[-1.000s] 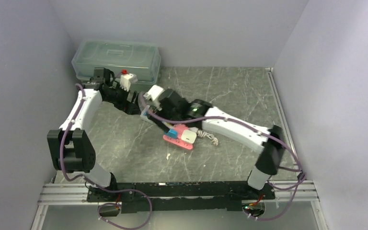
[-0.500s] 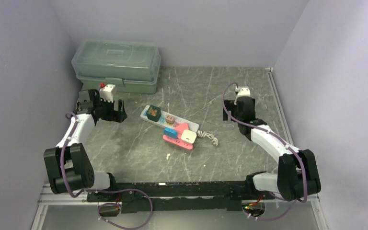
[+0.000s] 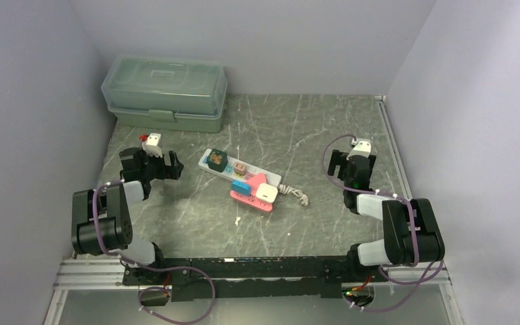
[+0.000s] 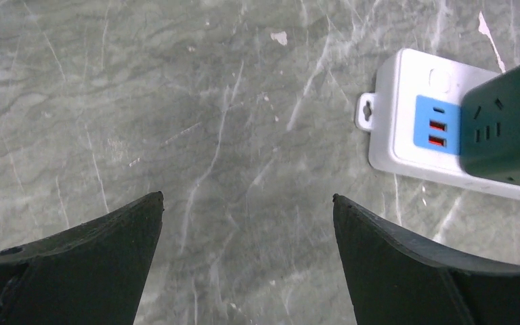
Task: Insert the plug
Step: Insert the plug into the socket, then reset both arms
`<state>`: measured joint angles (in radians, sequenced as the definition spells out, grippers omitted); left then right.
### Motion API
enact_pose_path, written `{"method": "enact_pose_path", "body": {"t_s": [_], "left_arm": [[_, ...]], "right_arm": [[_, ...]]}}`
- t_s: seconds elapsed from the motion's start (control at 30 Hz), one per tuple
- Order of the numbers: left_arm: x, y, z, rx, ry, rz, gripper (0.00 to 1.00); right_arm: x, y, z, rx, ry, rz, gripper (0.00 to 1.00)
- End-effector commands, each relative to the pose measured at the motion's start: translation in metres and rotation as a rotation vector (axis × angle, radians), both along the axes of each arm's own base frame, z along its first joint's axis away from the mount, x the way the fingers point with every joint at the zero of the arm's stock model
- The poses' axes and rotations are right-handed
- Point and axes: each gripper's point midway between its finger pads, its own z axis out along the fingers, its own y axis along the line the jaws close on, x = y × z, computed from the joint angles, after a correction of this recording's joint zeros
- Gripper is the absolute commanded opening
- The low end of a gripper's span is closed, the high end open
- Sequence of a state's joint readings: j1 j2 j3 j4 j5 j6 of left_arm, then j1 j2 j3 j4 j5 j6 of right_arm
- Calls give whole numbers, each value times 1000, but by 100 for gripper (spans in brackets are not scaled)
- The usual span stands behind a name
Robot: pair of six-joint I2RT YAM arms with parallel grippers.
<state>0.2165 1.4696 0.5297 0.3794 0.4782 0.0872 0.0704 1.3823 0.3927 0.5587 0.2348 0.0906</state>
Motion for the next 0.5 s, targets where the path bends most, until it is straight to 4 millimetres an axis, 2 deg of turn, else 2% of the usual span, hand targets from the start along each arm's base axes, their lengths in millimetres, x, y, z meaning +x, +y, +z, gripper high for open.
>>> {"method": "enact_pose_path", "body": {"t_s": [0.0,0.1,0.17,0.2,0.23,0.27,0.33,0.37,0.4,0.47], "left_arm": [[30,1,27,-9,-206,1,100],[28,5,16,7,-243,26,100],[23,5,16,12,-267,34,100],[22,5,15,15,-252,38,100],[21,6,11,18,-243,53,100],[18,8,4,25,-241,72,100],[20,7,8,-2,-296,88,100],[21,5,1,23,-231,67,100],[28,7,4,62,-252,89,100],[26,4,0,66,-234,88,100]], "right_arm": [[19,-10,39,20,-227,-34,100],[20,-12,35,20,-233,-38,100],[19,-12,37,22,-268,-37,100],[13,-12,34,23,-280,-37,100],[8,-12,42,27,-358,-37,100],[5,-9,41,29,-375,-29,100],[12,-14,36,24,-318,-41,100],[15,-15,35,24,-318,-45,100],[13,-16,32,22,-291,-47,100],[14,-16,33,23,-309,-48,100]]}}
